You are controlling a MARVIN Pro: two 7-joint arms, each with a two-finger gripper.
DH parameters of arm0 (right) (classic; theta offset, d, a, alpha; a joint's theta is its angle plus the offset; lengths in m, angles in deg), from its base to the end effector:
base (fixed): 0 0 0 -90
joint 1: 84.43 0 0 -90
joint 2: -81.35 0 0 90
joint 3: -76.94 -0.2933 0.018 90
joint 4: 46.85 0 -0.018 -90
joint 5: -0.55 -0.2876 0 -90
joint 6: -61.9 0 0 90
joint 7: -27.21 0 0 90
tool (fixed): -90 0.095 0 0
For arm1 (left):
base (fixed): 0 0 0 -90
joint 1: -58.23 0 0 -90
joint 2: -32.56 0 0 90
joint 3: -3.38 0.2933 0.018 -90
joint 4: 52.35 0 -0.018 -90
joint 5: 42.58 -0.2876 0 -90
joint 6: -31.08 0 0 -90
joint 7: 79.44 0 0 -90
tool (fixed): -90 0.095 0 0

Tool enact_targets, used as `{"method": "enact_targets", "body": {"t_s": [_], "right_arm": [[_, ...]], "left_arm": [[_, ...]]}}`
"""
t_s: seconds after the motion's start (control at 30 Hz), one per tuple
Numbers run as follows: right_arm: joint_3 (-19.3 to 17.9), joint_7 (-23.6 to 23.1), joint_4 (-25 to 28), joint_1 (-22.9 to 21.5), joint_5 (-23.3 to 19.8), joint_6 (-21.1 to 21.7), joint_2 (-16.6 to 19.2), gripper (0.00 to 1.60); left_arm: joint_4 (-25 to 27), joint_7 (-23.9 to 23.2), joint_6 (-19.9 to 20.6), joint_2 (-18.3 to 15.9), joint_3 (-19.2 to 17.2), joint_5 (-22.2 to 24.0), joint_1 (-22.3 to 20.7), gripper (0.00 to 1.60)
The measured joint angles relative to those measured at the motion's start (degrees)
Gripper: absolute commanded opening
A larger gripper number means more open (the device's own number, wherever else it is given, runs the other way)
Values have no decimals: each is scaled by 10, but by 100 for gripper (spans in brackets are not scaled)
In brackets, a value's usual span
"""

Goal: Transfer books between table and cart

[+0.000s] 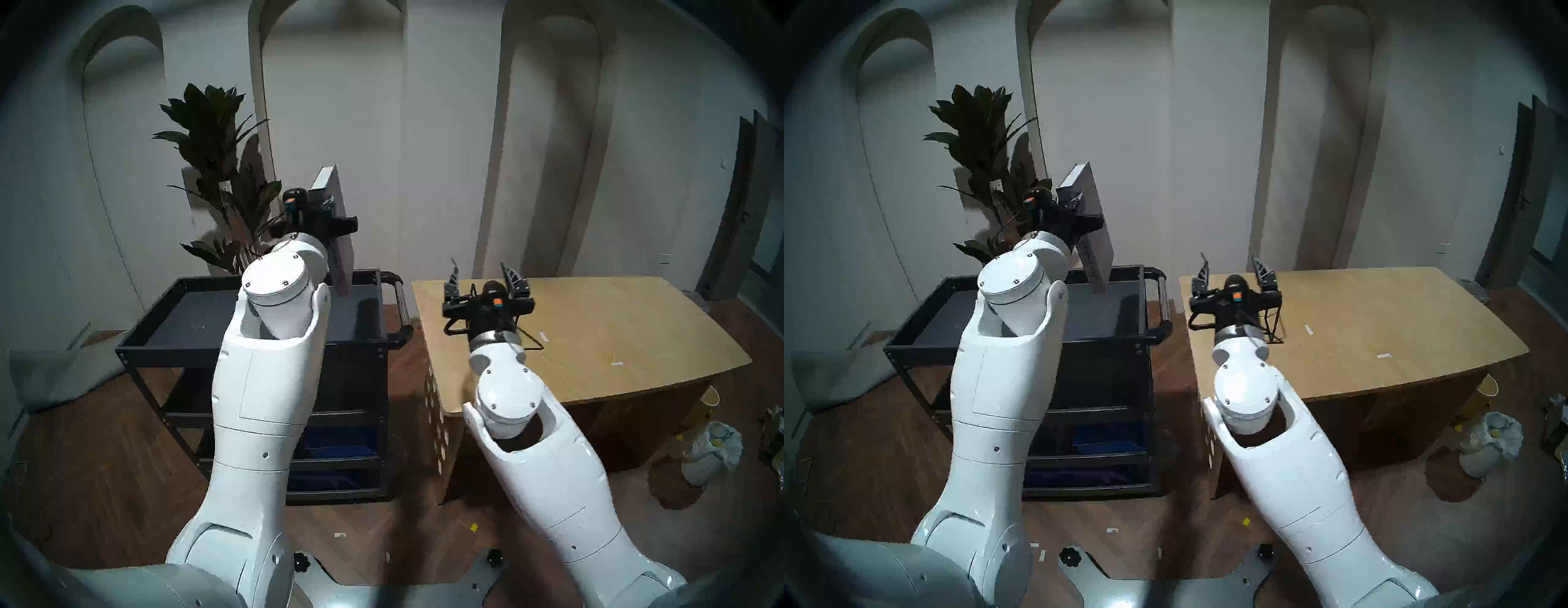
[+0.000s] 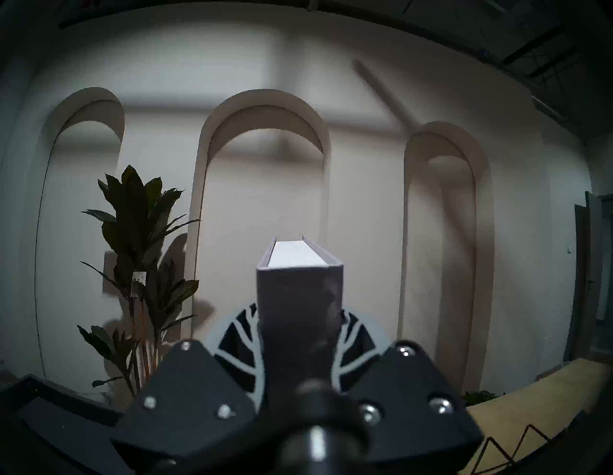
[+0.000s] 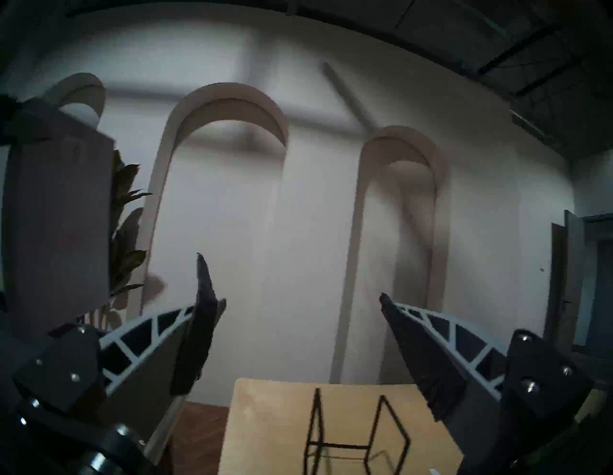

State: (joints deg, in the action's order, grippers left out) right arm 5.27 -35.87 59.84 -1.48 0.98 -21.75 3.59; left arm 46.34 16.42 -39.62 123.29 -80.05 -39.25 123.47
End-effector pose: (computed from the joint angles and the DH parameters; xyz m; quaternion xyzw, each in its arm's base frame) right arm 0.4008 0.0324 -0.1765 0.5871 0.0002 0.8033 0.0997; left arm 0.4792 -0.0414 -0.0929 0.6163 0.0015 0.7870 0.0280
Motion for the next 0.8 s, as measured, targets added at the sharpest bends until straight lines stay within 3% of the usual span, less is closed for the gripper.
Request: {"method": "enact_targets", "body": {"t_s": [0.27,0.5,0.8], "right_arm": [[-77,-6,17,-14,-76,37,5,160],[-142,-56,5,-31,-174,80,12,160],[-184,-107,-18,-42,-246,111,24,160]], "left_arm": [[-47,-4,-29,-7,14,-12,-4,0],[-107,-5,-66,-10,22,-22,-15,0],[-183,8,-120,-11,28,-35,-33,0]]}}
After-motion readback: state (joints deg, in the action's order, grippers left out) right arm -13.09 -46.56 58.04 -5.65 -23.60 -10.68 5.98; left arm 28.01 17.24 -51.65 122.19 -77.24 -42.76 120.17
